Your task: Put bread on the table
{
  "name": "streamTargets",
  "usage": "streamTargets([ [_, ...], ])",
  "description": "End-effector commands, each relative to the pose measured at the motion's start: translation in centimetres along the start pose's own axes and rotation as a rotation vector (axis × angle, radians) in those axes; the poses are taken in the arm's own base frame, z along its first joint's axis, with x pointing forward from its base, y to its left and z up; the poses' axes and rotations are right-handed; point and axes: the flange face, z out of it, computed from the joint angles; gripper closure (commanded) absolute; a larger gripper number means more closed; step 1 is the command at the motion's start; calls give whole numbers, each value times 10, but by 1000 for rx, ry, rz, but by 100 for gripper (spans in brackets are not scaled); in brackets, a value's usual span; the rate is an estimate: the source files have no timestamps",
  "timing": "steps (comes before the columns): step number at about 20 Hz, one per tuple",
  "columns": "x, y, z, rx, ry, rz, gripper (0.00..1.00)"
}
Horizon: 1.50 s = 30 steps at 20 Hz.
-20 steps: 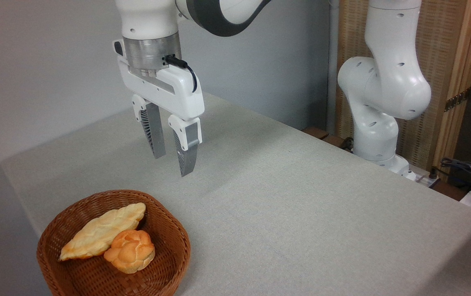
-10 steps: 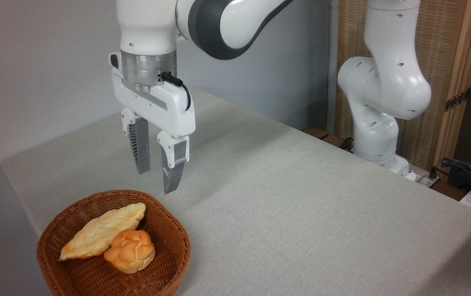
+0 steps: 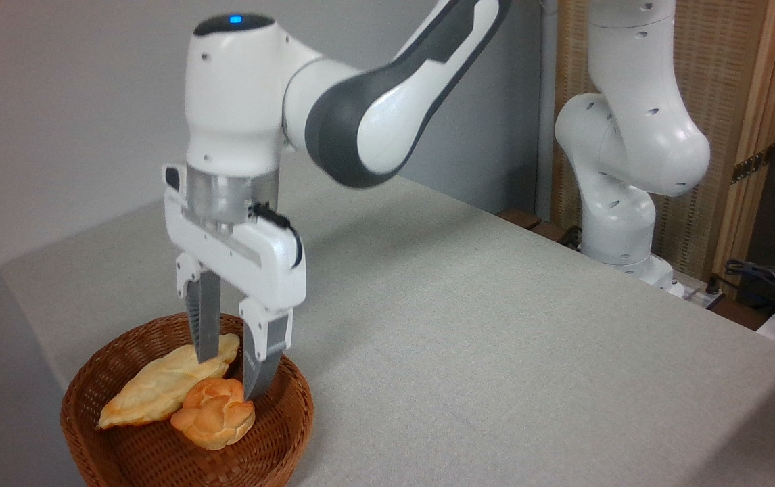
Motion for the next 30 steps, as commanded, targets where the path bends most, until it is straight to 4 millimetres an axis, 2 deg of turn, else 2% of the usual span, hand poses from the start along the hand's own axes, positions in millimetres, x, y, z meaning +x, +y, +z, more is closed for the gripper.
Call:
streamTargets([
  [1,1,-12,31,32,14,-7,0],
  [4,1,-11,50,30,3,-5,0],
  [8,0,-11,52,29,0,-3,0],
  [9,0,-11,53,29,-2,-1,8],
  [11,0,-11,51,30,0,-1,51],
  [12,0,-11,51,30,0,-1,64],
  [13,1,-10,51,31,0,2,66],
  [19,2,-11,48,33,6,2,66],
  [21,2,-10,47,33,6,5,63],
  [30,3,-10,39,36,13,4,64],
])
